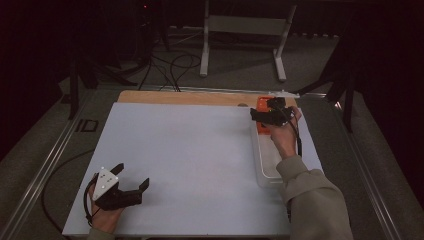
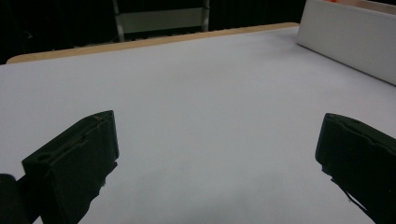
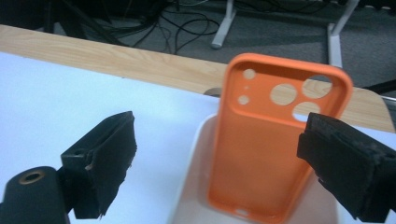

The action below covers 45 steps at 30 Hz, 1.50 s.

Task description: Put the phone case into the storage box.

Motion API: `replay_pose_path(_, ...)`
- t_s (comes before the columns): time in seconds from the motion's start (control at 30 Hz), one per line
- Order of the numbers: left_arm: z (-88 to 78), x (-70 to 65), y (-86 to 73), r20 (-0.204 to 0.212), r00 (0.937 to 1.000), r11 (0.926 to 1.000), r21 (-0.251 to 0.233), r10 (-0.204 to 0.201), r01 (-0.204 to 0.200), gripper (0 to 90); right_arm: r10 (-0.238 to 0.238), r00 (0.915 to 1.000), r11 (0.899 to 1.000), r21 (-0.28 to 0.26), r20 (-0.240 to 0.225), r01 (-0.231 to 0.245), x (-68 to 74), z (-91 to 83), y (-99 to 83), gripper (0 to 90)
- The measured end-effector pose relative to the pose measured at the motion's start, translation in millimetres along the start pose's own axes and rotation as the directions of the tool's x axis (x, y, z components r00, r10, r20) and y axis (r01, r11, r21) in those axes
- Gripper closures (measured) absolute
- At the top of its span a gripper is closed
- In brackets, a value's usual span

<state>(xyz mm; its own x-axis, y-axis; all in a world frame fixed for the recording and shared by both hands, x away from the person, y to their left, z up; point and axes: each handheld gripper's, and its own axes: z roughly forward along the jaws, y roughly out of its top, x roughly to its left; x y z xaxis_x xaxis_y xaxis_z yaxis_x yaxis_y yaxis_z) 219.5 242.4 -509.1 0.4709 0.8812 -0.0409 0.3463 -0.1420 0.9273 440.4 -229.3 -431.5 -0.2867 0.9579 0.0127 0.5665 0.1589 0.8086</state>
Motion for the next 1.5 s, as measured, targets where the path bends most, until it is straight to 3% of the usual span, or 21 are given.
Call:
replay_pose_path(0.9, 1.1, -0.8, -0.2, 0.005, 1.0, 1.0, 0.01, 0.001, -0.001, 0.3, -0.048, 0.9916, 0.997, -0.066, -0.12, 0.041, 23.1, -42.2, -12.7, 8.8)
replay_pose_path(1.17, 1.4, -0.5, 0.0, 0.008, 1.0, 1.0, 0.009, 0.0, 0.0, 0.3, -0.055, 0.9844, 0.994, -0.098, -0.167, 0.039, 28.9, -69.8, -26.2, 8.8)
replay_pose_path(1.5, 1.4, -0.8, 1.0, 0.012, 0.9999, 0.9999, 0.011, 0.004, -0.004, 0.3, -0.078, 0.9737, 0.988, -0.147, -0.214, 0.046, 37.8, -92.3, -50.5, 8.8)
